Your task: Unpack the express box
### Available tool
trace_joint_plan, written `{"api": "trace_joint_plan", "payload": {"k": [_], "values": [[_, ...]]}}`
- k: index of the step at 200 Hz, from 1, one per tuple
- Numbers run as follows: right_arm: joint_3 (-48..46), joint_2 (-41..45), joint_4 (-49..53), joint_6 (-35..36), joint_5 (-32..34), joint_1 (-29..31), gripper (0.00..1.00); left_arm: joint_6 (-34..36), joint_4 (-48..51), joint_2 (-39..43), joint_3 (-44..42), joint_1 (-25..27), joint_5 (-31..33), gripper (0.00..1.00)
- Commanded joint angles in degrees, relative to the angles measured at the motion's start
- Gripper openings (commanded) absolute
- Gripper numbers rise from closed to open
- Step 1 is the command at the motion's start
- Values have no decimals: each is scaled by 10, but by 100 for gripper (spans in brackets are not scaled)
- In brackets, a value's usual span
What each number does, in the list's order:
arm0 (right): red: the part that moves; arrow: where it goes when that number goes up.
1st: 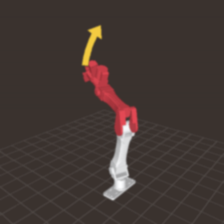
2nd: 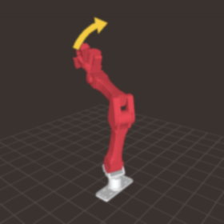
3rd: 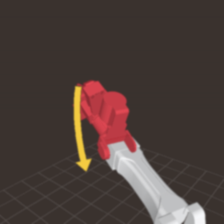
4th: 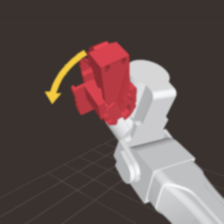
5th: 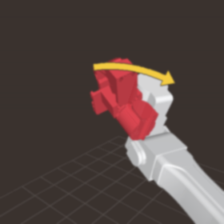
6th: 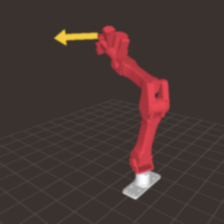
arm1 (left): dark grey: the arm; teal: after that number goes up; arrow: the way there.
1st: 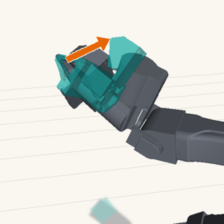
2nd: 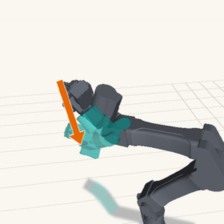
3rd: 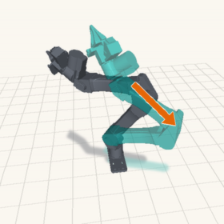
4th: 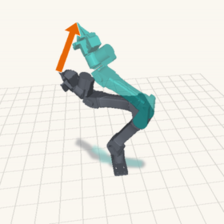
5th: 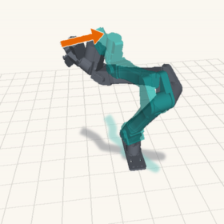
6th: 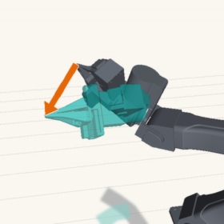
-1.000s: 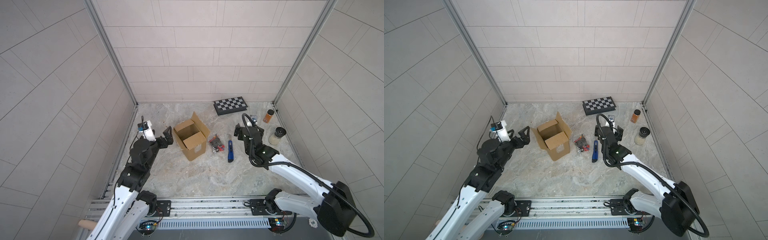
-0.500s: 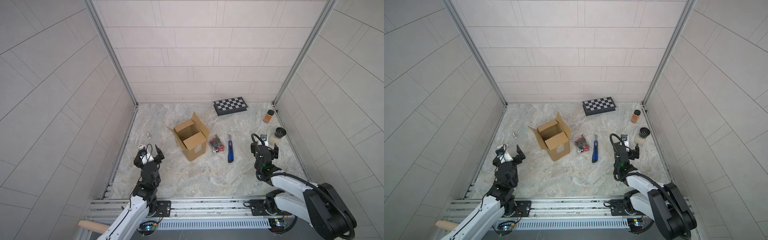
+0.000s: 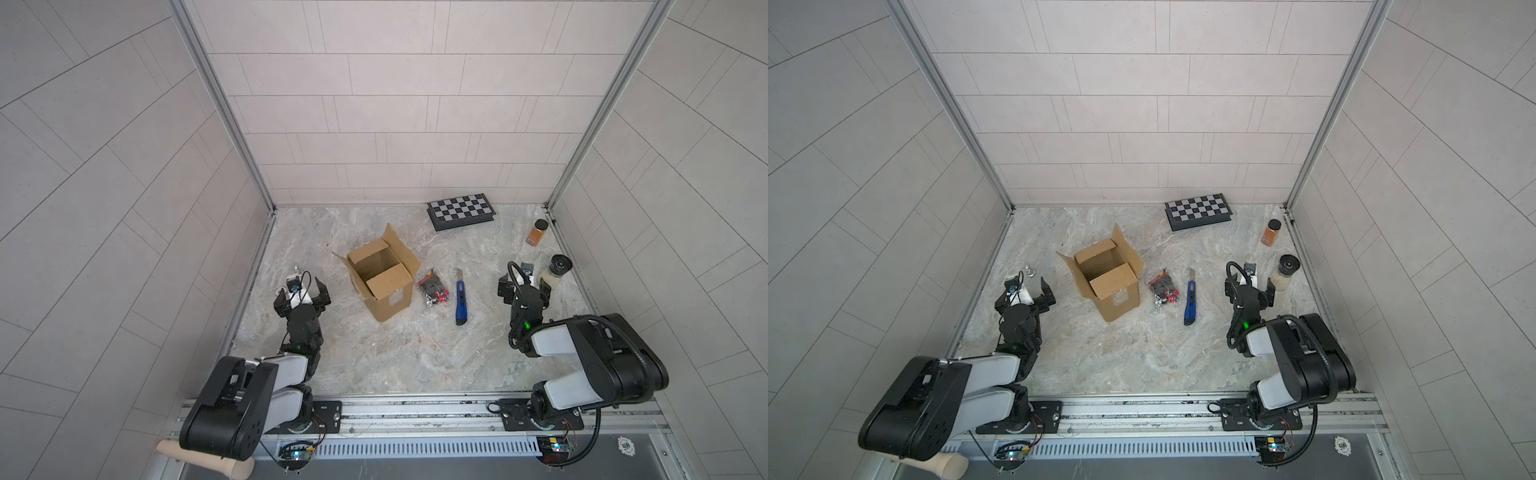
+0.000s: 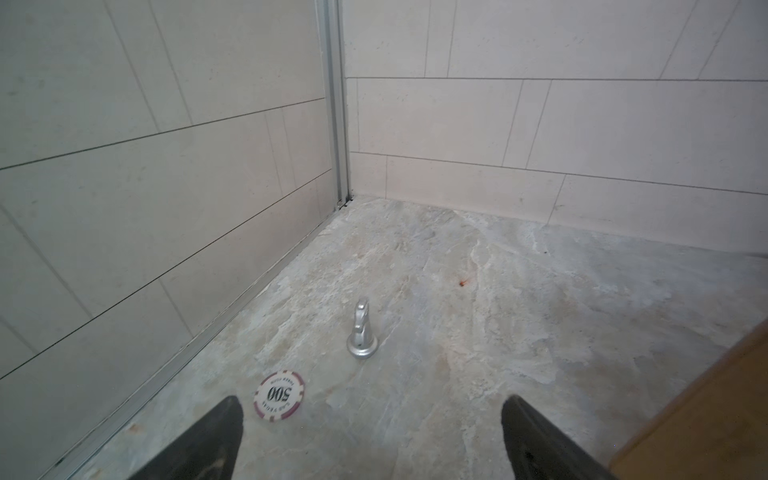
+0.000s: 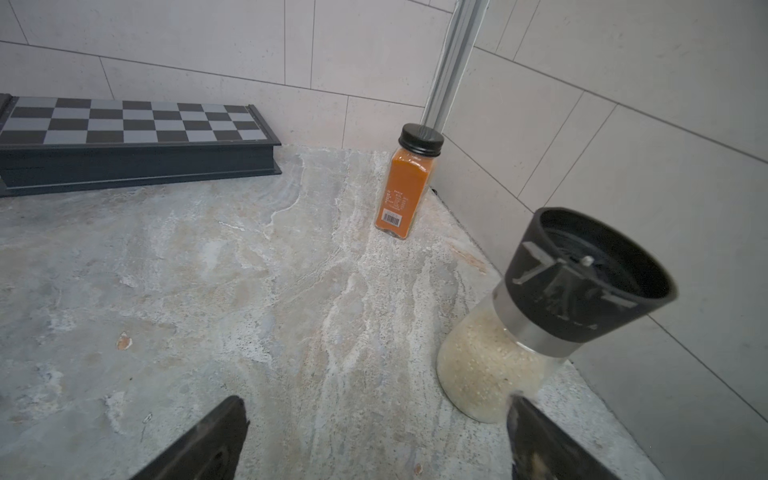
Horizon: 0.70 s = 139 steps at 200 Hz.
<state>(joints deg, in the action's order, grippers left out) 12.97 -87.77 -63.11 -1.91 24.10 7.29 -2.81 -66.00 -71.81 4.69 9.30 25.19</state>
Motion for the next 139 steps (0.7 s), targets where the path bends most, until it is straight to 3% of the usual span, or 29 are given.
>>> {"api": "trace_joint_plan", "payload": {"k": [1,22,42,57,67,81,139], "values": [[6,-61,-117,18,-30,-1,99,26,-50,-31,27,-6,-34,100],[26,-20,-15,13,-43,-2,99,29,-66,-81,46,-9,-43,100],[32,-46,-44,27,-52,-2,99,33,-81,-138,73,-11,-45,100],[38,-33,-11,21,-47,-2,100,24,5,-115,96,-21,-72,100],[40,-38,-15,24,-49,-2,99,22,7,-127,108,-21,-55,100],[48,-37,2,23,-46,-2,100,3,93,-119,142,-22,-11,100],[65,-37,33,24,-45,-2,99,13,84,-121,141,-14,-8,100]]}}
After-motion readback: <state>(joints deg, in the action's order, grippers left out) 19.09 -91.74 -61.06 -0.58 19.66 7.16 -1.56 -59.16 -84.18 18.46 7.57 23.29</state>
